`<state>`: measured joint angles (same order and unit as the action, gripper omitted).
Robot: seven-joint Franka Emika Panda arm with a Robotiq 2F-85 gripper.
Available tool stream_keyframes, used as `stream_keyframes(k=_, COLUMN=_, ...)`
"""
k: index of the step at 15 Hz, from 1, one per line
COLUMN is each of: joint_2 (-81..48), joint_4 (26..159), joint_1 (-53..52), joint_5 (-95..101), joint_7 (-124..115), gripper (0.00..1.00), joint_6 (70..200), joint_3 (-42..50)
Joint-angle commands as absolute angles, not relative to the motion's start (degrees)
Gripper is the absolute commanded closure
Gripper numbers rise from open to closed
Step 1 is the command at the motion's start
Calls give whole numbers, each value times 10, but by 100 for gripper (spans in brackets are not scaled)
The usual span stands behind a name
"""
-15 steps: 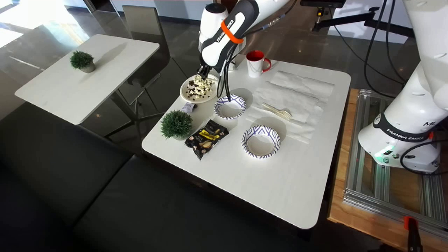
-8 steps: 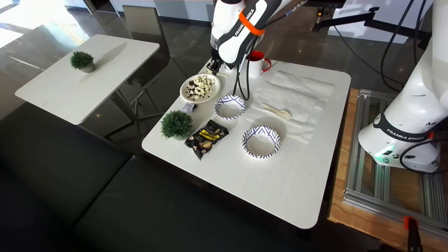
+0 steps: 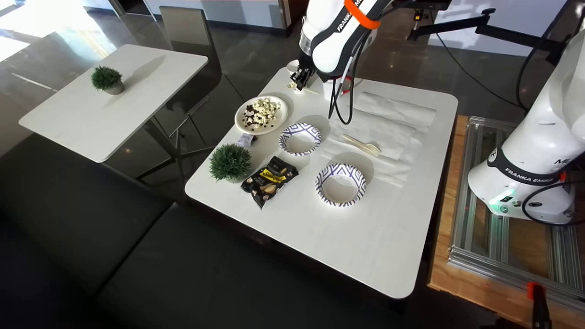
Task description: Pick up the spoon from the table and scoop some of the contents in the bowl and pour them in the other bowl
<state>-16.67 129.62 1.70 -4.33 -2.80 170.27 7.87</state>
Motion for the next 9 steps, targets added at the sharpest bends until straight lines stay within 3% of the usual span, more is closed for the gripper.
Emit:
stream_keyframes(k=1, joint_2=-165, joint_4=1296, joint_1=24, joint_5=-35, joint_7=-35, gripper=86, joint_6=1701, joint_3=73)
stream_keyframes(k=3, joint_2=-168, joint_4=1293, joint_1=24, joint_5=-35, joint_7=-35, gripper=86, joint_6=1701, joint_3=73)
stream_keyframes(k=4, joint_2=-170, joint_4=1293, joint_1=24, joint_5=-35, joint_7=-35, gripper=97, joint_6=1701, joint_3=73)
stream_keyframes(k=9, joint_2=-157, joint_4=1330, joint_1=26, joint_5=-19, joint_7=36, gripper=97, joint_6=1689, joint_3=24)
